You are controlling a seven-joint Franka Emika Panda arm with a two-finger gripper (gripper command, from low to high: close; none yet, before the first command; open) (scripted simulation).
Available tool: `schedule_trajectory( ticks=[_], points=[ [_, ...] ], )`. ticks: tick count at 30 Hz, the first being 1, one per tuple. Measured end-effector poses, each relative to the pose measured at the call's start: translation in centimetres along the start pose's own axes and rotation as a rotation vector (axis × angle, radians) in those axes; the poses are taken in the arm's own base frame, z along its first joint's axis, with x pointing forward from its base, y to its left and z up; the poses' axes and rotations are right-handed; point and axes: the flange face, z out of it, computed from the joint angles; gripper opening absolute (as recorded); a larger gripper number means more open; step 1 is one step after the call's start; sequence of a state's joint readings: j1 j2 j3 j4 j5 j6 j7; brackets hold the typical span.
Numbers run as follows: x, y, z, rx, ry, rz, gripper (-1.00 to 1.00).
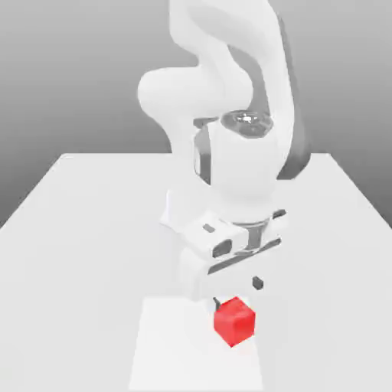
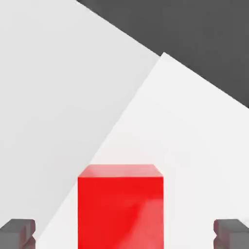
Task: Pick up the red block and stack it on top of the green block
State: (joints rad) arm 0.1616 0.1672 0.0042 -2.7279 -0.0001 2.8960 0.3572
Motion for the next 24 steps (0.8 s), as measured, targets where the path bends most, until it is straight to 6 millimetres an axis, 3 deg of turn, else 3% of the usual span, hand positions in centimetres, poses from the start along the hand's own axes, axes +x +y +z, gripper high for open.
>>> schedule_trajectory(
  ticks=[2,3,10,16,21,24],
  points=[
    [-0.1,0.1,2.1,-0.001,0.000,-0.001,0.00],
    [-0.2,0.1,2.6,-0.001,0.000,-0.001,-1.00],
    [-0.2,0.1,2.5,-0.001,-0.001,-0.001,-1.00],
    [-0.1,0.1,-2.9,-0.001,-0.001,0.001,-1.00],
    [6.3,6.4,-4.6,0.009,-0.007,0.345,-1.00],
    [10.1,11.2,-5.1,0.013,-0.010,0.575,-1.00]
  ],
)
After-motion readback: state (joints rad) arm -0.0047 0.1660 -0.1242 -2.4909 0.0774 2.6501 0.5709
